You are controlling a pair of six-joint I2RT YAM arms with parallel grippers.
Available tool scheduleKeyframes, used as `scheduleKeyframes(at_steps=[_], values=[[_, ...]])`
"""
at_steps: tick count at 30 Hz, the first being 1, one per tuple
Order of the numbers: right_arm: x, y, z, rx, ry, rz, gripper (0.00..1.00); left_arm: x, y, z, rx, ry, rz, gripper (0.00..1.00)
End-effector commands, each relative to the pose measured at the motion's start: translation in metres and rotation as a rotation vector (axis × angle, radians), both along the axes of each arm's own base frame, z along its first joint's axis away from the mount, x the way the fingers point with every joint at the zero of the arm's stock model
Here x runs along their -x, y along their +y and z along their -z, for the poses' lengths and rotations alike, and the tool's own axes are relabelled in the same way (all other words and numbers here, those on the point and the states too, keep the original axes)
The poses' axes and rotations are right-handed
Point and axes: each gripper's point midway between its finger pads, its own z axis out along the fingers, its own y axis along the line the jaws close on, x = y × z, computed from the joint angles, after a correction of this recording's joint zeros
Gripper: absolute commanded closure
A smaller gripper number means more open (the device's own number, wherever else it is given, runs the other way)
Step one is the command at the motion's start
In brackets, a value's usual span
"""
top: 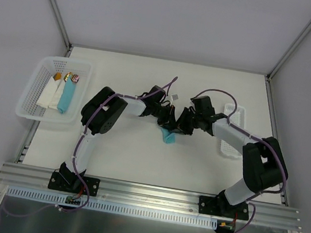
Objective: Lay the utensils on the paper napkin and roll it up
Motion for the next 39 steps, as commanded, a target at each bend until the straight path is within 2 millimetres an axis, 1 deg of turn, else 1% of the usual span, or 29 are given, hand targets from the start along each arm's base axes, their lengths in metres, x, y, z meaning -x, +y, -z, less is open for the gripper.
scheduleKeyframes(at_steps=[1,2,4,5,8,12,15,16,20,23,24,26,27,28,29,30,31,32,34,35,37,38,39], values=[[-0.018,0.011,-0.003,-0.008,-0.041,-0.008,0.97,0.011,0.016,0.047,-0.143,0.019,0.002,0.93],[-0.019,0.011,0.004,0.002,-0.028,-0.009,0.97,0.012,0.017,0.047,-0.144,0.017,0.005,0.93],[-0.022,0.012,0.009,0.011,-0.031,-0.011,0.97,0.011,0.017,0.047,-0.145,0.014,0.005,0.93],[-0.021,0.010,0.016,0.022,-0.016,-0.011,0.97,0.011,0.017,0.047,-0.147,0.013,0.005,0.93],[-0.018,0.007,0.030,0.047,0.005,-0.014,0.98,0.012,0.017,0.048,-0.147,0.011,0.011,0.93],[-0.006,-0.007,0.051,0.099,0.045,0.006,0.99,0.013,0.017,0.048,-0.149,0.011,0.015,0.92],[0.003,-0.016,0.060,0.122,0.080,0.020,1.00,0.014,0.018,0.048,-0.150,0.010,0.021,0.92],[0.010,-0.020,0.065,0.135,0.101,0.020,1.00,0.014,0.018,0.048,-0.151,0.010,0.022,0.91],[0.024,-0.029,0.073,0.159,0.134,0.032,1.00,0.012,0.016,0.040,-0.138,-0.010,0.027,0.89],[0.031,-0.034,0.081,0.175,0.161,0.045,1.00,0.009,0.012,0.026,-0.107,-0.035,0.045,0.82],[0.032,-0.035,0.083,0.180,0.169,0.048,1.00,0.008,0.010,0.018,-0.091,-0.048,0.049,0.77],[0.035,-0.036,0.088,0.185,0.187,0.053,1.00,0.007,0.006,0.000,-0.054,-0.076,0.070,0.70],[0.035,-0.036,0.089,0.183,0.194,0.057,1.00,0.005,0.004,-0.020,-0.024,-0.108,0.075,0.68],[0.035,-0.035,0.090,0.178,0.200,0.064,1.00,0.003,0.004,-0.033,-0.002,-0.131,0.078,0.63],[0.035,-0.035,0.090,0.175,0.205,0.068,1.00,0.003,0.004,-0.048,0.028,-0.154,0.090,0.62],[0.037,-0.034,0.092,0.169,0.211,0.068,1.00,0.001,0.004,-0.076,0.066,-0.192,0.090,0.61],[0.036,-0.034,0.092,0.166,0.213,0.072,1.00,-0.007,0.012,-0.091,0.091,-0.198,0.071,0.61],[0.036,-0.034,0.093,0.167,0.217,0.075,1.00,-0.009,0.015,-0.120,0.148,-0.196,0.070,0.60],[0.038,-0.034,0.094,0.166,0.223,0.078,1.00,-0.018,0.026,-0.144,0.193,-0.193,0.051,0.60],[0.038,-0.034,0.095,0.163,0.228,0.086,1.00,-0.025,0.039,-0.160,0.216,-0.199,0.031,0.60],[0.038,-0.034,0.096,0.160,0.228,0.093,1.00,-0.025,0.051,-0.165,0.218,-0.198,0.020,0.59],[0.039,-0.034,0.097,0.159,0.235,0.103,1.00,-0.021,0.058,-0.158,0.207,-0.200,0.025,0.60],[0.040,-0.034,0.098,0.153,0.240,0.107,1.00,-0.014,0.061,-0.160,0.209,-0.207,0.039,0.60]])
